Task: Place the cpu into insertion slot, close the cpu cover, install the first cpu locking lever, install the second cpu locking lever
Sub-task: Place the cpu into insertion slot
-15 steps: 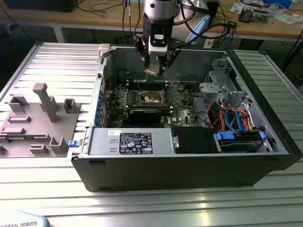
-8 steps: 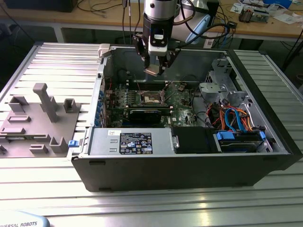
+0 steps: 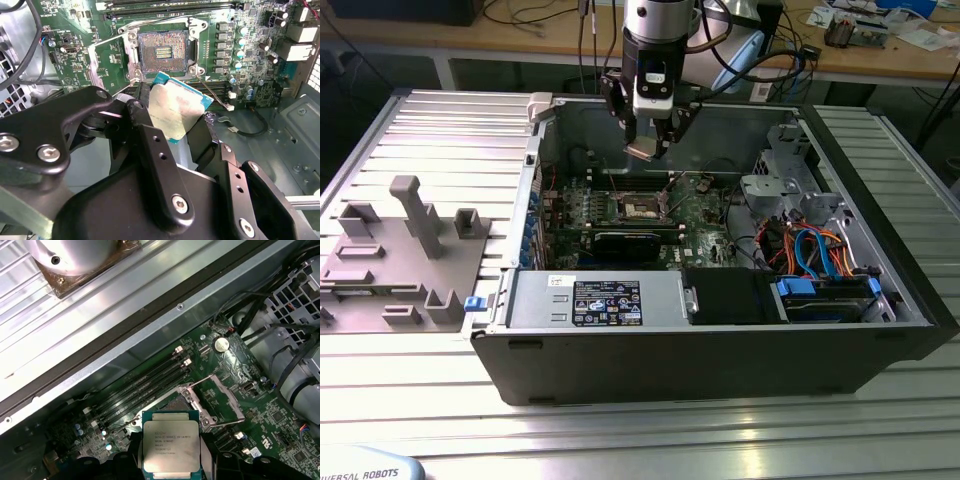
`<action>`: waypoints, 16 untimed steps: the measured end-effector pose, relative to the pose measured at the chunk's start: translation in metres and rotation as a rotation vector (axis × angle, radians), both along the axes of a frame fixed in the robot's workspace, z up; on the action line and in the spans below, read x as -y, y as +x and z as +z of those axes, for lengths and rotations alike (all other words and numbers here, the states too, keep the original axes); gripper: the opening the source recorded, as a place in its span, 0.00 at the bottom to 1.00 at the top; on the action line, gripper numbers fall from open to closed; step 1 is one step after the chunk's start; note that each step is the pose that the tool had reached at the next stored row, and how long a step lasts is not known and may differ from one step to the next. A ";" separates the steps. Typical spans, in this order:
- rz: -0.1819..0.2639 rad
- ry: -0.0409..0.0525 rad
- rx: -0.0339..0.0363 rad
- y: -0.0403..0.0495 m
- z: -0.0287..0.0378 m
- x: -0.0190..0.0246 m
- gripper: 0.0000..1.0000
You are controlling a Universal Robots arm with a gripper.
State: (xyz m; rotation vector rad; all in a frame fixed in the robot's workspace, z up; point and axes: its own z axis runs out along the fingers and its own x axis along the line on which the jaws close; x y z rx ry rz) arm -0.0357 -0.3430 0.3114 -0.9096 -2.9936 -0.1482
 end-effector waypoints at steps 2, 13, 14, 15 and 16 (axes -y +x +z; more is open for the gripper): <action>-0.003 0.0000 0.0000 0.0000 0.0000 0.0000 0.54; -0.013 0.0000 0.0000 0.0000 -0.0001 0.0000 0.54; -0.013 -0.0001 0.0000 0.0000 -0.0001 0.0000 0.54; -0.014 0.0000 0.0000 0.0000 -0.0001 0.0000 0.54; -0.016 0.0000 0.0000 0.0000 -0.0001 0.0000 0.54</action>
